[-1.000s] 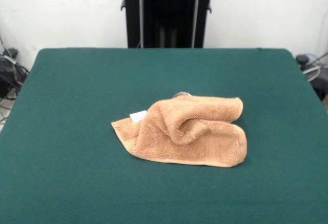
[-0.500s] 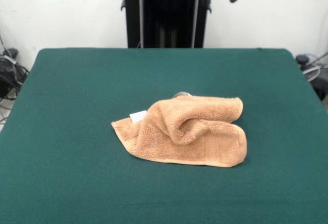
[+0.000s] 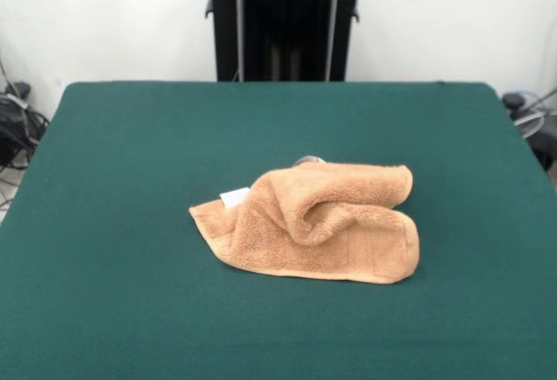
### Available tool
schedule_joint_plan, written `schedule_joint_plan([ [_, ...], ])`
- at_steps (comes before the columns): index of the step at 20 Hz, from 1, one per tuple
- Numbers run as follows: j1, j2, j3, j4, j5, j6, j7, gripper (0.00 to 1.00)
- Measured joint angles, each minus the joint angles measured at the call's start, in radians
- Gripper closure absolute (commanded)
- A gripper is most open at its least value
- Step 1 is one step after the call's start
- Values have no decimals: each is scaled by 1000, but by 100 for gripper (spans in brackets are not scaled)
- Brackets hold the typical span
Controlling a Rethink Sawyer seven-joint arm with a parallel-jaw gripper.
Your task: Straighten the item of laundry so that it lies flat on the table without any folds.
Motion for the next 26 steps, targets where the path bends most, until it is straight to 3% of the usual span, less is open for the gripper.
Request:
schedule_joint_plan([
  [7,-71,33,17,-117,-55,51,0,0],
  [15,-85,97,28,-152,-62,31,0,0],
  [26,-69,174,28,-93,-61,-203,0,0],
])
